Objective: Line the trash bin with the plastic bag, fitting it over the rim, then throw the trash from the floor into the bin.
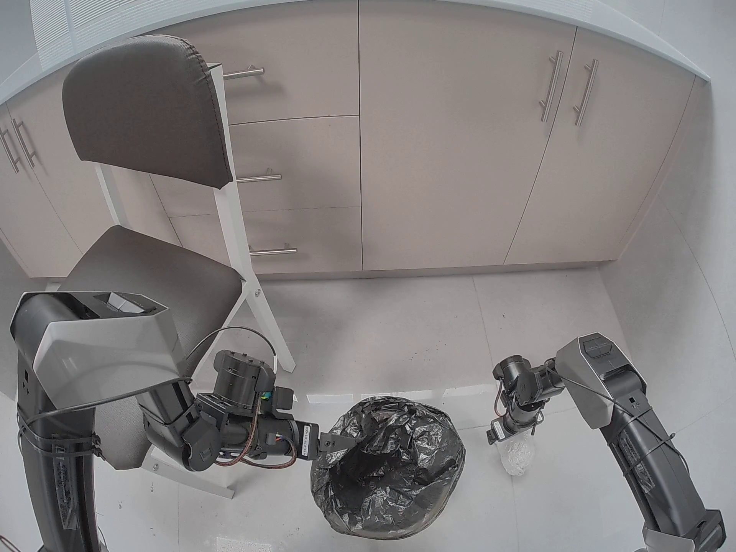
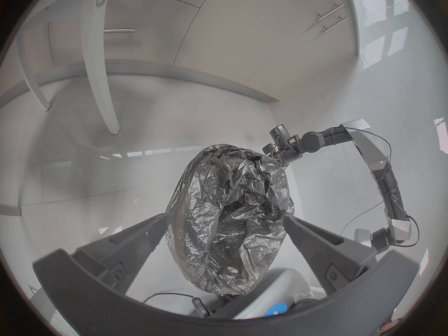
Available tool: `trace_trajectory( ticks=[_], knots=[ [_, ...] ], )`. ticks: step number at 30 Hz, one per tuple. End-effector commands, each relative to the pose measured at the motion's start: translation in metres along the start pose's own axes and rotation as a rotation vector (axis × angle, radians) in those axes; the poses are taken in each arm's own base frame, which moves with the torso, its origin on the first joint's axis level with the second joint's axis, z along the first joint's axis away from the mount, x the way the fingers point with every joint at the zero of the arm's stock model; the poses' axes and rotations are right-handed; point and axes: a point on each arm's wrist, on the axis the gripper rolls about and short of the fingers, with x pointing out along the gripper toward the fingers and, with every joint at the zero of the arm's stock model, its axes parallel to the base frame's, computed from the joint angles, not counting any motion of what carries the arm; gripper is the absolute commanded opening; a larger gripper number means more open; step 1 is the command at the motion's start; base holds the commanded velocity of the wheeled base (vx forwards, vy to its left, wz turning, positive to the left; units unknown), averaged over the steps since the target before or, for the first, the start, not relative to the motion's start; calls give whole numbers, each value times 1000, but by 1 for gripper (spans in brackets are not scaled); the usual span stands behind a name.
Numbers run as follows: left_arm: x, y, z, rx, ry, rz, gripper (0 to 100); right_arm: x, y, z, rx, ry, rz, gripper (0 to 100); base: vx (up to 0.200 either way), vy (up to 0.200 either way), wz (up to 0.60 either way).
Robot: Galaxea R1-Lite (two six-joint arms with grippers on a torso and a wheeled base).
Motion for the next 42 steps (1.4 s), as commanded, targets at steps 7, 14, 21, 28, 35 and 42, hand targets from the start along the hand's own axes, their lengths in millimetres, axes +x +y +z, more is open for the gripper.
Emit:
trace_trajectory(
  ticks=[7,14,21,28,35,42],
  knots=[
    [0,0,0,-1,0,0,100,0,1,-3,-5,26,19,100,0,0,0],
    [0,0,0,-1,0,0,100,1,0,-6,25,49,42,100,0,0,0],
    [0,0,0,-1,0,0,100,0,-3,-21,70,191,130,100,0,0,0],
    [0,0,0,-1,0,0,100,2,-11,-20,96,179,163,100,0,0,0],
    [0,0,0,-1,1,1,100,4,-15,-15,95,122,123,100,0,0,0],
    [0,0,0,0,2,0,100,4,-16,-5,3,39,-5,100,0,0,0]
  ],
)
